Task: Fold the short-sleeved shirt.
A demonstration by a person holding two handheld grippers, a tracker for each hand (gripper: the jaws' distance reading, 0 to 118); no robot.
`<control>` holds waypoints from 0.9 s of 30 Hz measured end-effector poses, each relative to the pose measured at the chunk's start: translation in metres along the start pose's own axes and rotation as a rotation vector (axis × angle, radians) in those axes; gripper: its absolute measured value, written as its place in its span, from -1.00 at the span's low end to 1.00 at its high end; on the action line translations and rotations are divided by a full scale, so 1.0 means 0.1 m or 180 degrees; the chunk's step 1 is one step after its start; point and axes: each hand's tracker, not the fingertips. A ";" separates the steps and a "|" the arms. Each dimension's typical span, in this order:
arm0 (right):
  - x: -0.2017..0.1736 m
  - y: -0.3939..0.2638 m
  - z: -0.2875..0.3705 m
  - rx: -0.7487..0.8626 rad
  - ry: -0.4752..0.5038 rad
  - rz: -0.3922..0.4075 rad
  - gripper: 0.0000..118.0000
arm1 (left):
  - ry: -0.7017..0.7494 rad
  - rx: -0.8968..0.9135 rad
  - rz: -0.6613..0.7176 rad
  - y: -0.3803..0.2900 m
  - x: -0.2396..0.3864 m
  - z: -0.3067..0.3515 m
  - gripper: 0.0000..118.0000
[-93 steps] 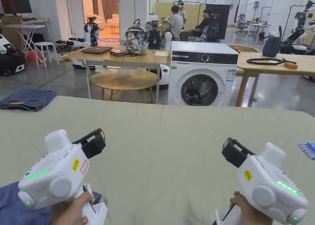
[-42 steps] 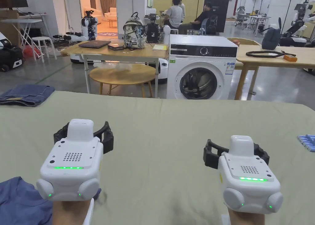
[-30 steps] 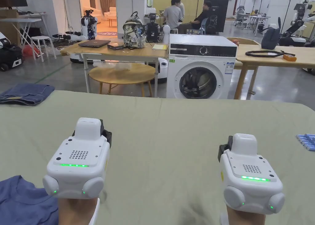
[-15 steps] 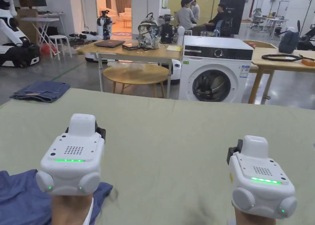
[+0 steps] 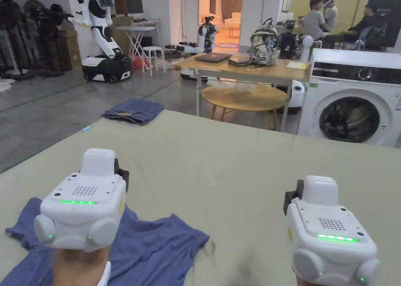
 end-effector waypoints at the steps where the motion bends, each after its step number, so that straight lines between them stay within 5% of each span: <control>1: -0.07 -0.02 -0.02 -0.0010 0.0051 0.0009 -1.00 | 0.0056 -0.0054 0.0029 -0.03 -0.10 -0.01 -1.00; 9: -0.50 -0.18 -0.19 -0.0248 0.0364 0.0097 -1.00 | 0.0008 -0.0904 0.0211 -0.33 -0.68 -0.17 -1.00; 18: -0.52 -0.29 -0.22 -0.0440 0.0438 0.0168 -1.00 | -0.0350 -0.2098 0.0412 -0.80 -0.89 -0.52 -1.00; 21: -0.51 -0.34 -0.24 -0.0490 0.0435 0.0182 -1.00 | -0.0423 -0.2284 0.0417 -0.91 -0.89 -0.63 -0.60; 25: -0.47 -0.37 -0.24 -0.0553 0.0417 0.0181 -1.00 | -0.0439 -0.2475 0.0575 -1.04 -0.93 -0.84 0.33; 27: -0.45 -0.38 -0.24 -0.0577 0.0403 0.0180 -1.00 | -0.0420 -0.2602 0.0581 -1.11 -0.93 -0.96 0.35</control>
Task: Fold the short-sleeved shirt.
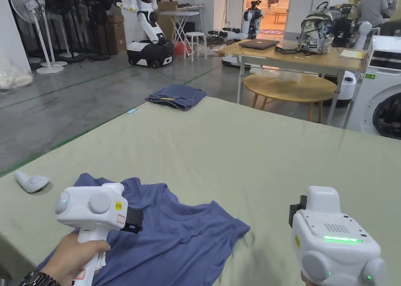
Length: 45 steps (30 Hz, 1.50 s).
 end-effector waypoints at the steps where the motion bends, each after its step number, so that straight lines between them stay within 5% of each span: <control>1: 0.01 -0.01 0.00 -0.0010 -0.0001 -0.0001 -1.00 | 0.0001 -0.0082 -0.0009 0.00 -0.01 -0.06 0.35; 9: 0.06 -0.07 -0.01 -0.0110 -0.0034 0.0005 -1.00 | 0.0260 -0.0442 -0.0570 -0.23 0.21 -0.47 0.29; 14: 0.08 -0.12 -0.02 -0.0154 -0.0044 -0.0022 -1.00 | 0.0174 -0.0380 -0.0688 -0.27 0.33 -0.44 -0.69; 18: 0.10 -0.17 -0.03 -0.0182 -0.0051 -0.0059 -1.00 | 0.0189 -0.0308 -0.0741 -0.36 0.38 -0.36 -1.00; 27: 0.27 -0.17 0.06 -0.0169 -0.0093 -0.0139 -1.00 | 0.0005 0.0620 -0.0322 -0.22 0.23 0.21 -1.00; 45: 1.10 0.13 0.50 0.0194 -0.0515 -0.0345 -1.00 | -0.0856 0.1886 -0.0898 0.65 1.58 1.66 -1.00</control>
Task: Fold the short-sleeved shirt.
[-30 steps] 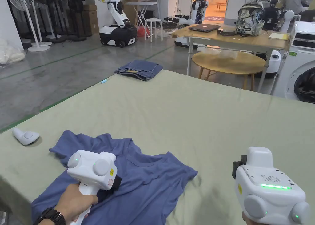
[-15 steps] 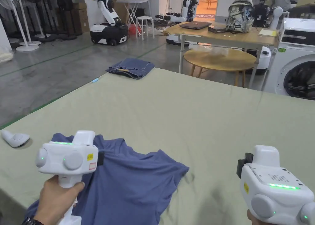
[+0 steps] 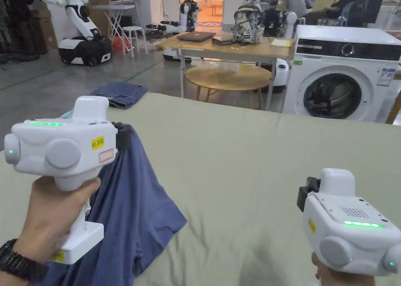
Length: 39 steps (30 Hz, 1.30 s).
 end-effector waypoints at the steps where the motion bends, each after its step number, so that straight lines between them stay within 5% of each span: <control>1: 0.06 0.00 0.01 0.0016 -0.0030 -0.0005 -1.00 | -0.0069 0.0018 -0.0053 0.06 0.12 -0.02 -1.00; 12: 0.89 0.10 0.46 0.0158 -0.0498 -0.0118 -1.00 | -0.1199 0.0151 -0.0284 0.61 1.88 -0.40 -1.00; 21: 1.62 0.01 0.85 0.0187 -0.0994 -0.0208 -1.00 | -0.2223 -0.0132 -0.0490 0.27 3.45 -0.65 -1.00; 33: 2.14 -0.41 1.06 -0.0074 -0.1314 -0.0365 -1.00 | -0.2363 -0.1084 -0.0589 -1.03 4.04 -0.92 -1.00; 36: 2.13 -0.46 1.03 -0.0123 -0.1269 -0.0406 -1.00 | -0.2234 -0.1078 -0.0480 -1.13 3.88 -0.97 -0.36; 37: 2.08 -0.35 1.06 -0.0127 -0.1249 -0.0400 -1.00 | -0.2206 -0.1051 -0.0442 -1.13 3.84 -0.96 0.01; 39: 2.00 -0.31 1.06 -0.0121 -0.1200 -0.0356 -1.00 | -0.2157 -0.0899 -0.0292 -1.05 3.65 -0.92 0.07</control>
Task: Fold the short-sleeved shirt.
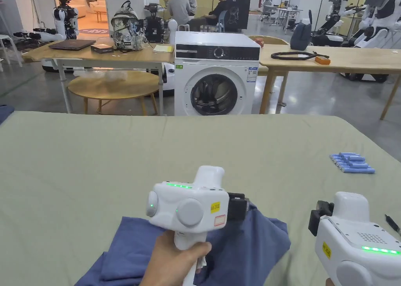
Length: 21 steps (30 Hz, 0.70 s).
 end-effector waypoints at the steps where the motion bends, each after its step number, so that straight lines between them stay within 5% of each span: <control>1: -0.03 0.01 0.01 0.0010 0.0024 0.0020 -1.00 | 0.0029 0.0058 0.0036 0.01 -0.04 0.07 0.07; 8: -0.37 0.17 0.11 0.0165 0.0261 0.0124 -1.00 | 0.0631 0.0456 0.0029 -0.08 -0.51 0.78 0.01; 11: -0.50 0.16 0.10 0.0213 0.0346 0.0183 -1.00 | 0.0976 0.0556 0.0027 -0.23 -0.70 1.08 -0.73; 13: -0.59 0.17 0.10 0.0244 0.0390 0.0205 -1.00 | 0.1228 0.0579 0.0052 -0.33 -0.83 1.23 -0.99; 21: -0.80 0.12 0.01 0.0200 0.0502 0.0209 -1.00 | 0.1434 0.0406 0.0480 -0.60 -1.50 1.45 -1.00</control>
